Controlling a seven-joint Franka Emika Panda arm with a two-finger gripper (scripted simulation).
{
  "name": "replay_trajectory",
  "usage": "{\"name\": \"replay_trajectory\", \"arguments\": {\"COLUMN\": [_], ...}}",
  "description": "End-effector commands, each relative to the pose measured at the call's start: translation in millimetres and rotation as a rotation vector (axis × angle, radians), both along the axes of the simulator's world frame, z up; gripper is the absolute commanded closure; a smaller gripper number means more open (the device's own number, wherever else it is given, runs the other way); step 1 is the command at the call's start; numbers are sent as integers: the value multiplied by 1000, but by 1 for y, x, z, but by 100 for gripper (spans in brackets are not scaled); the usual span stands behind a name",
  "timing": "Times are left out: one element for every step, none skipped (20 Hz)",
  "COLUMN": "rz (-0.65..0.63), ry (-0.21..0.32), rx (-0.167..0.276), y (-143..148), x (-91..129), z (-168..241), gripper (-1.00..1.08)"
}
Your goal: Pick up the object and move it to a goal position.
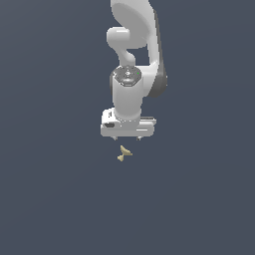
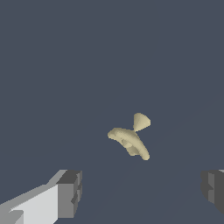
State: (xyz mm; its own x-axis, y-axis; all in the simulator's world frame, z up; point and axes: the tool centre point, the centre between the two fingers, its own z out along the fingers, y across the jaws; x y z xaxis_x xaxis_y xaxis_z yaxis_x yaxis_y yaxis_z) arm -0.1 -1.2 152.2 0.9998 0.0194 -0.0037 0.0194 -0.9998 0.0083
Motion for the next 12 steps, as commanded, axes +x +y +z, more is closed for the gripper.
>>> {"name": "replay_trajectory", "arguments": {"rz": [0,2,6,13,23,35,49,62,72,78,82,83], "ry": [0,0,1,2,3,4,6,7,8,9,9,9], "rx": [0,0,0,0,0,0,-1,-1,-1,-1,-1,-1], "y": [0,0,1,3,5,8,12,14,16,18,18,19], "x": [0,0,0,-1,-1,-2,-3,-3,-4,-4,-4,-4], "z": [0,0,0,-1,-1,-2,-3,-3,-3,-3,-4,-3], "gripper": [-92,-92,-92,-92,-92,-92,-92,-92,-92,-92,-92,-92]}}
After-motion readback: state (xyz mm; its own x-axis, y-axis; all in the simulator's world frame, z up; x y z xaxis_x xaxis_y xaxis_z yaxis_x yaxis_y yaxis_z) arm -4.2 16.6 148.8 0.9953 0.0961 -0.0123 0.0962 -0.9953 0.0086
